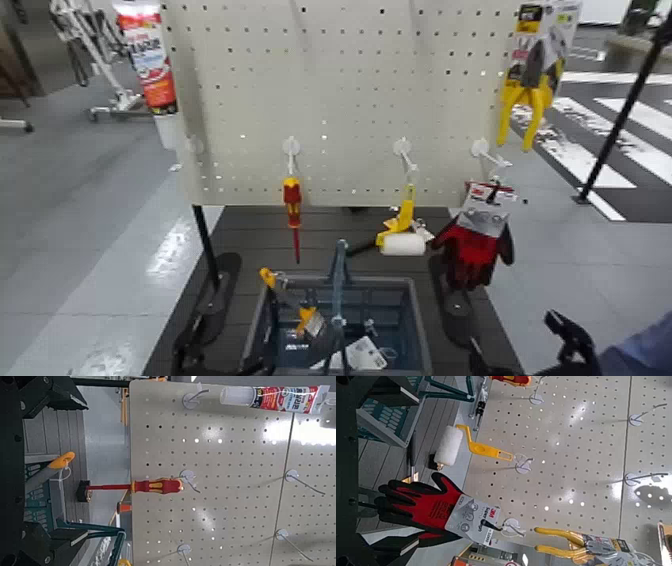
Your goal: Put the red colored gloves into the crate.
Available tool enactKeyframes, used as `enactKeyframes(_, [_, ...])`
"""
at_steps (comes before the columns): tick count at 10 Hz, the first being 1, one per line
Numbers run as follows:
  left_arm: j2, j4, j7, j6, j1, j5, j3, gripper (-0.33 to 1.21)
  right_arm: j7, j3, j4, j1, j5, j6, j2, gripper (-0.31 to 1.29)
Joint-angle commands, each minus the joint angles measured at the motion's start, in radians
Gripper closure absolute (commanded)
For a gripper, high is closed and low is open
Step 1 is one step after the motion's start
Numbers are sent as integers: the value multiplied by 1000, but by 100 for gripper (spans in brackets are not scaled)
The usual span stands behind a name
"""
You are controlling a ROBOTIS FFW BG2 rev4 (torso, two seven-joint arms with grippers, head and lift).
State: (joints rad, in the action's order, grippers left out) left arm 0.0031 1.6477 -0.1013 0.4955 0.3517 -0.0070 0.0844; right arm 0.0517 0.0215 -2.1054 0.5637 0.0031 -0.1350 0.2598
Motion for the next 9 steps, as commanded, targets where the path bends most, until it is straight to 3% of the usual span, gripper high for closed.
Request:
enactKeyframes(1, [-110, 0, 0, 0, 0, 1, 0, 17, 0, -2, 2, -1, 0, 0, 1, 8])
enactKeyframes(5, [-110, -2, 0, 0, 0, -1, 0, 17, 8, -9, 5, -4, 0, -17, 1, 8])
enactKeyframes(8, [-110, -2, 0, -2, 0, 1, 3, 17, 54, -40, 15, -30, -32, -26, -2, 9])
enactKeyframes(9, [-110, -2, 0, -3, 0, 1, 3, 17, 57, -58, 19, -42, -66, -12, -2, 10])
